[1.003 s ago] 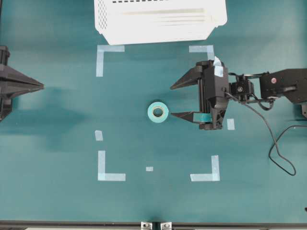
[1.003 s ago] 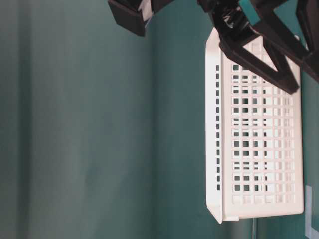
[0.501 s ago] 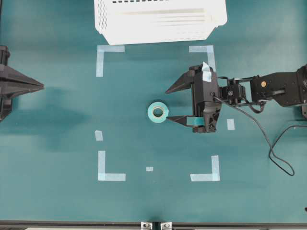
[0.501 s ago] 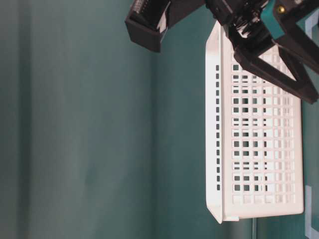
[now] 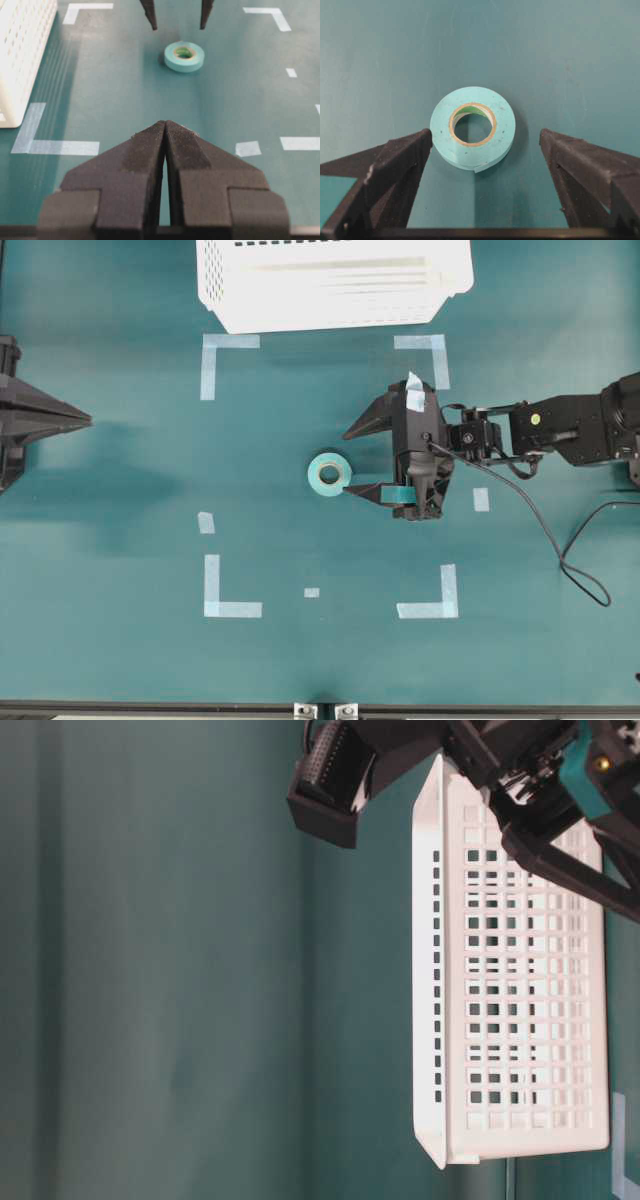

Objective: Put the tape in the middle into the white basket.
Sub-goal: 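Advance the open right gripper left over the teal tape roll, then lower the right gripper around the tape roll and close on it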

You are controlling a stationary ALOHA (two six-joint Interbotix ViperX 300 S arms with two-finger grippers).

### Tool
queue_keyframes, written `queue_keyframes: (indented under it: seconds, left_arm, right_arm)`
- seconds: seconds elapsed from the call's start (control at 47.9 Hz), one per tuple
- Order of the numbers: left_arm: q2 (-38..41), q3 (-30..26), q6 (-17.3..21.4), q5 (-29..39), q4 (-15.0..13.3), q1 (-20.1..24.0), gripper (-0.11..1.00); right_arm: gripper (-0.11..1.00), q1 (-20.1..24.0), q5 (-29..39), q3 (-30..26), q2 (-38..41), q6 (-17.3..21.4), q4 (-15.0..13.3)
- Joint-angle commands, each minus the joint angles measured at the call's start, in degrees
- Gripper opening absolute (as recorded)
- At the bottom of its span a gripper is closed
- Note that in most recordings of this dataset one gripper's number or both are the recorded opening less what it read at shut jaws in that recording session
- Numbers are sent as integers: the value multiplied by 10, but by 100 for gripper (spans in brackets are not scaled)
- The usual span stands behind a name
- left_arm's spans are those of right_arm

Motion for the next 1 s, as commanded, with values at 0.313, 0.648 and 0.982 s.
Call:
queue_keyframes:
  seconds: [0.313,0.648,0.982]
  left_arm:
    - [5,-6,1,-4,-1,0,-11]
    - [5,-6,1,-4,-1,0,-11]
    - [4,-6,1,-4,-1,0,-11]
  right_arm:
    - [100,7,-3,-27,18,3,0]
    - [100,7,-4,-40,37,4,3]
    - [100,7,-3,-53,56,4,4]
